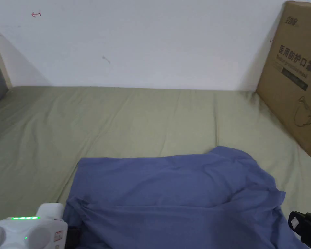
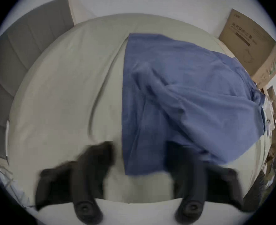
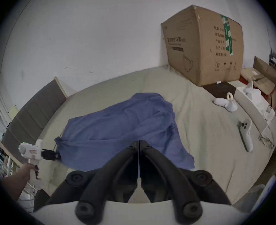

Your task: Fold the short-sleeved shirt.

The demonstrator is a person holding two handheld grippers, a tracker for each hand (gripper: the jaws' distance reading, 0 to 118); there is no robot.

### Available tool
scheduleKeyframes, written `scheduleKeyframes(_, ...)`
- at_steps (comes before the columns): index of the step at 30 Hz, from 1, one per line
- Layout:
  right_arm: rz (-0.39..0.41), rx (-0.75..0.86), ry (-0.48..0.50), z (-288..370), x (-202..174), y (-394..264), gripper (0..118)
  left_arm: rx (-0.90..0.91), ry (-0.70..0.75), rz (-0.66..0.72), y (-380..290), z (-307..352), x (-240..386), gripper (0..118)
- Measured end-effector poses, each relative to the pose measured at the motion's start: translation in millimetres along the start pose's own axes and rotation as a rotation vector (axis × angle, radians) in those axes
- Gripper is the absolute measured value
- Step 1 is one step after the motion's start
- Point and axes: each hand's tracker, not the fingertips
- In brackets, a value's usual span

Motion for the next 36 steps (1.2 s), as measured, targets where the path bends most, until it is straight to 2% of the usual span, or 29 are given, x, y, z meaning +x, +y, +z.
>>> scheduleKeyframes(1,-0.005,-0.027,-0.005,-6,9,3,1,0.020,-0.020,-0.025,-1,10,-1,9)
scheduleKeyframes(2,-0.013,-0.043,-0.001,-11,18,4,1,0.020,-0.028,-0.038,-4,19,-3,4)
scheduleKeyframes(3,-0.019,-0.066,-0.001,-17,26,6,1,0.031,-0.090,-0.014,-5,28,-6,4)
scheduleKeyframes(4,-0.026,-0.092,-0.016,-23,35,8,1,0.033,-0.093,0.014,-5,32,-17,4)
scheduleKeyframes(5,-0.031,-0.111,-0.018,-29,43,9,5,0.046,-0.098,0.032,-6,38,-21,4)
scheduleKeyframes(6,-0.032,-0.138,-0.032,-36,52,11,16,0.061,-0.115,0.058,-7,44,-25,4)
scheduleKeyframes(7,-0.034,-0.161,-0.065,-44,61,11,48,0.061,-0.132,0.078,-7,48,-28,4)
scheduleKeyframes(8,-0.033,-0.196,-0.085,-53,70,11,102,0.063,-0.143,0.094,-8,58,-19,4)
scheduleKeyframes(9,-0.041,-0.262,-0.100,-66,79,10,118,0.062,-0.139,0.091,-9,60,-17,4)
scheduleKeyframes(11,-0.038,-0.299,-0.123,-85,97,5,118,0.073,-0.121,0.075,-9,62,-16,4)
scheduleKeyframes(14,-0.119,-0.450,-0.159,-123,118,-6,116,0.066,-0.090,0.065,-8,59,-15,4)
scheduleKeyframes(15,-0.129,-0.495,-0.167,-132,123,-11,111,0.054,-0.096,0.076,-8,59,-15,4)
scheduleKeyframes(17,-0.100,-0.577,-0.153,-143,120,-18,93,0.051,-0.098,0.084,-9,54,-20,4)
scheduleKeyframes(18,-0.015,-0.613,-0.209,-146,113,-20,89,0.048,-0.097,0.084,-9,53,-19,4)
scheduleKeyframes(19,0.111,-0.580,-0.219,-141,102,-17,72,0.040,-0.097,0.086,-9,52,-18,4)
scheduleKeyframes(20,0.149,-0.561,-0.197,-135,95,-13,63,0.038,-0.098,0.088,-10,51,-21,4)
scheduleKeyframes(21,0.155,-0.559,-0.161,-128,86,-7,53,0.039,-0.098,0.088,-9,52,-21,4)
scheduleKeyframes(23,0.125,-0.559,-0.055,-119,75,-3,3,0.047,-0.106,0.091,-6,58,-21,4)
scheduleKeyframes(26,0.254,-0.552,-0.104,-96,67,6,3,0.080,-0.128,0.097,-2,76,-27,4)
scheduleKeyframes(27,0.237,-0.535,-0.098,-84,69,8,3,0.091,-0.136,0.100,-1,84,-29,4)
scheduleKeyframes(30,0.121,-0.521,-0.066,-50,83,8,3,0.095,-0.142,0.076,-6,107,-38,4)
scheduleKeyframes(35,0.113,-0.579,-0.071,-3,93,-25,3,0.011,-0.165,0.020,-52,127,-48,4)
scheduleKeyframes(36,0.107,-0.600,-0.065,2,94,-35,3,-0.015,-0.132,0.019,-67,127,-48,4)
